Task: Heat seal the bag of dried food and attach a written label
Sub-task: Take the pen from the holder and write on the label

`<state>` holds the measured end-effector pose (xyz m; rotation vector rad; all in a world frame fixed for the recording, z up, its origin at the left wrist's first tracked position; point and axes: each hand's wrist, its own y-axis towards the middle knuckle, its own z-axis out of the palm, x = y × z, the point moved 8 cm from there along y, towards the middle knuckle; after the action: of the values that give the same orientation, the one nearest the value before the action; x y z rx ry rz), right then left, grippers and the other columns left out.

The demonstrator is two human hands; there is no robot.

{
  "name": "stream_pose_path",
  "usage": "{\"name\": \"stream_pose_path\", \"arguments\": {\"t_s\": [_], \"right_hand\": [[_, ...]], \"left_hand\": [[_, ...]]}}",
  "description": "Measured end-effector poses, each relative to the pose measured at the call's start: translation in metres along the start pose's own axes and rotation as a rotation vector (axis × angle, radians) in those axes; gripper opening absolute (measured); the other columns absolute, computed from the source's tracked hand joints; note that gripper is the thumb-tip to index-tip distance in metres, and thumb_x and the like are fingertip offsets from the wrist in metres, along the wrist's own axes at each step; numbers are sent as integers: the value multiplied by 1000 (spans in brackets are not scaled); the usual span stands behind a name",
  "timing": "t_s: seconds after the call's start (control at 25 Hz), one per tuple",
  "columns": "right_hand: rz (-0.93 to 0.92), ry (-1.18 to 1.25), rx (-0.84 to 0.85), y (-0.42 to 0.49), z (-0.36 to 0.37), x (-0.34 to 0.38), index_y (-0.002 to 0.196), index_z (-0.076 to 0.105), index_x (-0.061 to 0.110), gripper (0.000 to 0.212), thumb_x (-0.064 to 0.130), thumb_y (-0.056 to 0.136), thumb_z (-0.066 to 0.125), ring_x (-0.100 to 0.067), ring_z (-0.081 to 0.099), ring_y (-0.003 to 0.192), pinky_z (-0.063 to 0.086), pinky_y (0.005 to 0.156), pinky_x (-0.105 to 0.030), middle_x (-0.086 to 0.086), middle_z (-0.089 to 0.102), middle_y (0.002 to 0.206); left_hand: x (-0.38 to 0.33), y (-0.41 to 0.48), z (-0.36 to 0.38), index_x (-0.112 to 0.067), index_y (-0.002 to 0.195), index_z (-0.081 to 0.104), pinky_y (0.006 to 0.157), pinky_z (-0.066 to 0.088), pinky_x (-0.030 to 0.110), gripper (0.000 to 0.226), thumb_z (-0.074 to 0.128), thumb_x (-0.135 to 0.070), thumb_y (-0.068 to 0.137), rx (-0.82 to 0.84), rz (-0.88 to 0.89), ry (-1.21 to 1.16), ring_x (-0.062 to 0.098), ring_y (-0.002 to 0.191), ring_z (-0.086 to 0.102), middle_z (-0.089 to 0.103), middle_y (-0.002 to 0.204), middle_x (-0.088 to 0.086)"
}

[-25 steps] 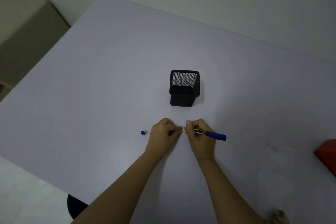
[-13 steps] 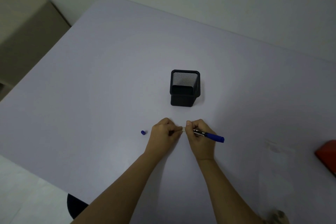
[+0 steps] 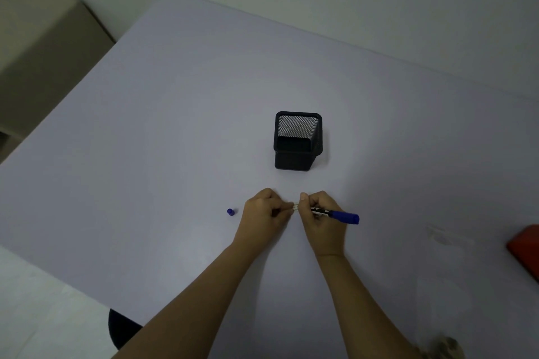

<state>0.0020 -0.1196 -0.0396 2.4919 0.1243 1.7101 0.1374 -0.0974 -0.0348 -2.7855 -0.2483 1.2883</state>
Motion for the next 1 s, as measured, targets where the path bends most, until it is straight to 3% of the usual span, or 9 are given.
{"name": "stream_pose_path", "arguments": {"t_s": [0.16, 0.64, 0.84, 1.0], "right_hand": [[-38, -48, -6, -1, -1, 2, 64, 52, 7, 35, 34, 85, 49, -18, 51, 60, 42, 51, -12, -7, 55, 56], [-15, -37, -8, -1, -1, 1, 63, 51, 6, 35, 33, 85, 49, -19, 51, 59, 42, 50, -14, -8, 55, 55], [28, 7, 14, -1, 1, -1, 61, 50, 7, 29, 21, 86, 55, -17, 49, 56, 40, 49, -14, -8, 52, 53], [-22, -30, 7, -2, 0, 2, 63, 52, 6, 34, 31, 86, 50, -19, 51, 57, 43, 50, -16, -9, 56, 56]], "left_hand": [[-1, 0, -1, -7, 98, 72, 63, 34, 3, 20, 66, -19, 83, -10, 16, -2, 9, 70, 48, 63, 83, 11], [-2, 0, -2, -6, 97, 73, 63, 35, 4, 20, 67, -18, 83, -16, 25, -5, 9, 71, 48, 60, 80, 10], [-2, 0, -2, -6, 97, 73, 63, 35, 4, 19, 67, -18, 83, -14, 32, -5, 9, 71, 48, 62, 82, 11], [-1, 0, -1, -6, 97, 73, 62, 35, 2, 20, 66, -19, 83, -6, 22, -10, 4, 67, 45, 59, 79, 8]]}}
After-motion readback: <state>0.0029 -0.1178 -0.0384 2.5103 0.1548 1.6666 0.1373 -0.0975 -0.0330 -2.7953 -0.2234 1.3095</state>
